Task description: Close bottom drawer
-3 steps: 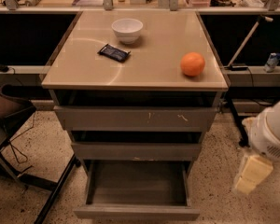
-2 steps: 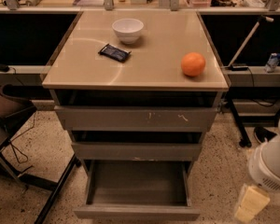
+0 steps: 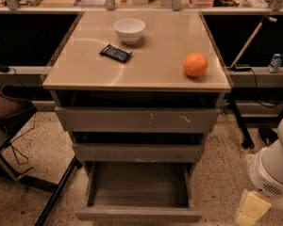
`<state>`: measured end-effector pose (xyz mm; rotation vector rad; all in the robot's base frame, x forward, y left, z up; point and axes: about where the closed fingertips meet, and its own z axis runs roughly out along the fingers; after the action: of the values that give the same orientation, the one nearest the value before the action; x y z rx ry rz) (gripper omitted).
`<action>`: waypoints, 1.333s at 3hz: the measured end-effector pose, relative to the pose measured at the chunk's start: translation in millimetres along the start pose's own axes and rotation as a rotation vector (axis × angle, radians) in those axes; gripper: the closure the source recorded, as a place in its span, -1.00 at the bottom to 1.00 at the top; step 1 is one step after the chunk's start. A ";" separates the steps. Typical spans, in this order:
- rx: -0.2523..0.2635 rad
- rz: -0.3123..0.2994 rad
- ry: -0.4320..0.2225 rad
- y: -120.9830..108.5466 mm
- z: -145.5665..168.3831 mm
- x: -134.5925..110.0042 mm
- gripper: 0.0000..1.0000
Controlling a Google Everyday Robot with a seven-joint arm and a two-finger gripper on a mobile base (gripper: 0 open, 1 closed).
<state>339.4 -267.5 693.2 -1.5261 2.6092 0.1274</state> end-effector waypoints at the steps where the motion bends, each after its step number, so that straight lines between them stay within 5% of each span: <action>1: 0.019 0.004 0.003 9.5 27.3 3.2 -1.00; 2: -0.022 -0.025 0.054 42.2 120.5 8.7 -1.00; 3: -0.138 -0.128 0.104 94.6 228.9 12.7 -1.00; 4: -0.193 -0.140 0.087 115.2 302.4 14.8 -1.00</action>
Offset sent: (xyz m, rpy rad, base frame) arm -0.0579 0.0759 -0.3553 0.0097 -0.0023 -0.0962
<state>249.2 -184.3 393.4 -1.8100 2.6104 0.3153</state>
